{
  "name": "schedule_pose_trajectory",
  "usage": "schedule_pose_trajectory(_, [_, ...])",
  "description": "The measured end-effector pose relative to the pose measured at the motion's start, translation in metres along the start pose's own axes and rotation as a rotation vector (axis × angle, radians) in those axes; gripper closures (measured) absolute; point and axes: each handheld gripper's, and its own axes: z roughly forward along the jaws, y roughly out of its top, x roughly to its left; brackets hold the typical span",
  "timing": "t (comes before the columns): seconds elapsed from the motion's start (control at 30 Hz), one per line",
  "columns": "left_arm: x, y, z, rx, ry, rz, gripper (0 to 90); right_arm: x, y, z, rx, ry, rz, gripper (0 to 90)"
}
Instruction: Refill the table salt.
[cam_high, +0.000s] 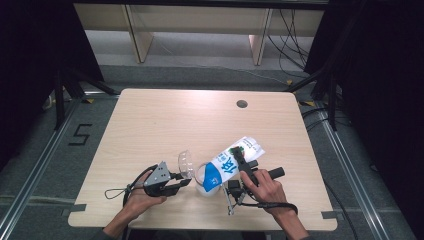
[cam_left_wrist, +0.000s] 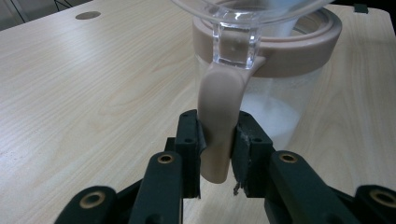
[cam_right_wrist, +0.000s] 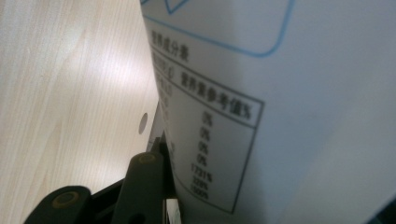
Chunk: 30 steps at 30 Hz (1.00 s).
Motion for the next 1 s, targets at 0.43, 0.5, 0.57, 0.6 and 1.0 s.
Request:
schedule_pose_trajectory(0.43, [0.0001,-0.0001,-0.0001,0.0,0.0,0.001,73.1,0.0002,-0.0003,-0.0012,0.003,-0.006,0.011,63.2])
schedule_pose_trajectory(0.5, [0.0,-0.0001,-0.0001,0.0,0.0,0.001,73.1,-0.0004,-0.0004,-0.0009,0.001,-0.006,0.006,63.3])
schedule_pose_trajectory(0.57, [0.0001,-0.0001,-0.0001,0.0,0.0,0.0,73.0,-0.0005,-0.0006,-0.0009,0.001,-0.003,0.01,63.3])
schedule_pose_trajectory(0.6, [0.0,0.0,-0.0001,0.001,0.0,0.001,73.0,-0.001,-0.0004,-0.0006,-0.002,-0.003,0.001,63.4])
schedule_pose_trajectory(1.0, [0.0,0.0,-0.0001,0.0,0.0,0.002,73.0,-0.0002,-0.0003,-0.0013,0.003,-0.007,0.013,63.6])
